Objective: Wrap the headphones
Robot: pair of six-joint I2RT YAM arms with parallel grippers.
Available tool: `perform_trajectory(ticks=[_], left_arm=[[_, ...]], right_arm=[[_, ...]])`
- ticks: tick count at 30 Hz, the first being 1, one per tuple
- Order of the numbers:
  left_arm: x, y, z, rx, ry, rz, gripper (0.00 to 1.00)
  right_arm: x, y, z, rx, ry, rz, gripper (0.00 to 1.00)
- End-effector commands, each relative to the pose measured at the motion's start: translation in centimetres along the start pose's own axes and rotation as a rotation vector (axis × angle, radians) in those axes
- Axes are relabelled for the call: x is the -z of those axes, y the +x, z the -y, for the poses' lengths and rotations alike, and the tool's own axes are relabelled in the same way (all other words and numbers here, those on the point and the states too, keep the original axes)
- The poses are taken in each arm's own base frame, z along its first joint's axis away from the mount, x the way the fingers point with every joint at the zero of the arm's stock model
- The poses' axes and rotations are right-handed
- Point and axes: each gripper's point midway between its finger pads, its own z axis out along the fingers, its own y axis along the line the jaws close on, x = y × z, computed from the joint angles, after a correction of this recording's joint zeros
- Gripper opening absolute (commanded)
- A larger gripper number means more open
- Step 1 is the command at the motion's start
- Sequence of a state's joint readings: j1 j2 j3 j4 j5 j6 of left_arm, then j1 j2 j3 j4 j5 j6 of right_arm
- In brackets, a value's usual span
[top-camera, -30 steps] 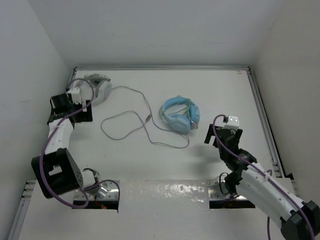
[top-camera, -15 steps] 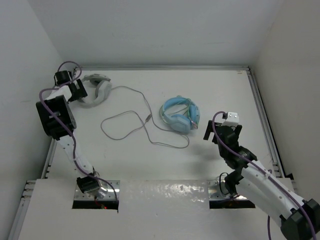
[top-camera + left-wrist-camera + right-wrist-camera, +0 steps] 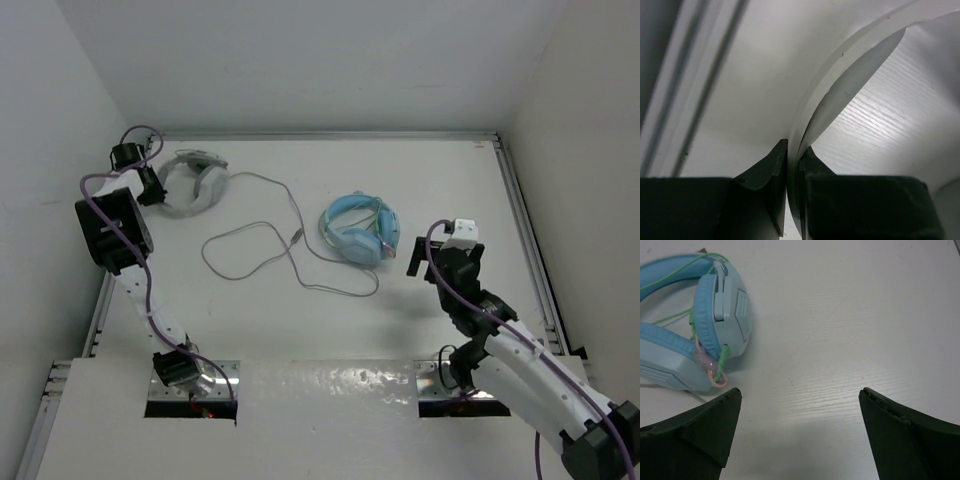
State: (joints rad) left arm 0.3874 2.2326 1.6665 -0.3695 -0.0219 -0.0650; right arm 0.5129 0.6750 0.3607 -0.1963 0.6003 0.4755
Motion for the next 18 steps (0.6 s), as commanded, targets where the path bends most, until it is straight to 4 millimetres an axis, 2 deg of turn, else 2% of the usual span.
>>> perform_trajectory(ticks=[1,3,4,6,7,9,10,11,12,14,15,16,17,18], left_arm=[[4.4,-1.5,2.6,0.009,0.183,-0.002,0.0],[8.3,-3.0,4.6,0.002,0.307,0.037,0.0],[12.5,-4.9,5.4,-0.012,0.357,0.098,0.0],[17.4,-6.5,7.1,-0.048,0.458,0.161,0.0],[21.6,-7.6,7.4,-0.065,0.485,0.226,0.0],[25.7,-8.1,8.1,-0.093,0.534,0.282,0.0],[29.3,-8.8,8.4,-0.116,0.552,0.352,0.0],[30.8,-8.6,8.6,-0.126,0.567,0.371,0.0],[33.3,-8.5,8.6,-0.142,0.576,0.41,0.0],[35.4,-7.8,9.0,-0.166,0.609,0.426,0.0],[37.1,-7.2,9.2,-0.179,0.625,0.439,0.0],[37.8,-6.9,9.3,-0.185,0.638,0.44,0.0],[38.7,-6.5,9.6,-0.197,0.659,0.443,0.0],[39.7,-6.0,9.7,-0.202,0.667,0.44,0.0]], right_arm=[[0.8,-3.4,-0.8,-0.022,-0.04,0.08,0.98],[1.1,-4.1,-1.6,-0.01,-0.087,0.091,0.97],[1.3,-4.9,-2.1,0.016,-0.122,0.112,0.96],[1.9,-6.0,-4.0,0.06,-0.232,0.127,0.95],[2.3,-7.6,-5.1,0.062,-0.279,0.152,0.94],[3.0,-9.1,-7.4,0.09,-0.388,0.173,0.93],[3.2,-11.2,-8.7,0.086,-0.43,0.215,0.92],[3.4,-12.0,-9.8,0.094,-0.475,0.233,0.92],[4.2,-13.2,-11.9,0.128,-0.576,0.283,0.92],[4.4,-14.6,-15.1,0.2,-0.687,0.311,0.94],[5.0,-15.8,-16.7,0.258,-0.743,0.382,0.95],[5.9,-17.5,-18.3,0.279,-0.796,0.43,0.96],[5.0,-17.3,-19.8,0.309,-0.818,0.42,0.98],[5.5,-18.9,-20.9,0.309,-0.85,0.478,0.99]])
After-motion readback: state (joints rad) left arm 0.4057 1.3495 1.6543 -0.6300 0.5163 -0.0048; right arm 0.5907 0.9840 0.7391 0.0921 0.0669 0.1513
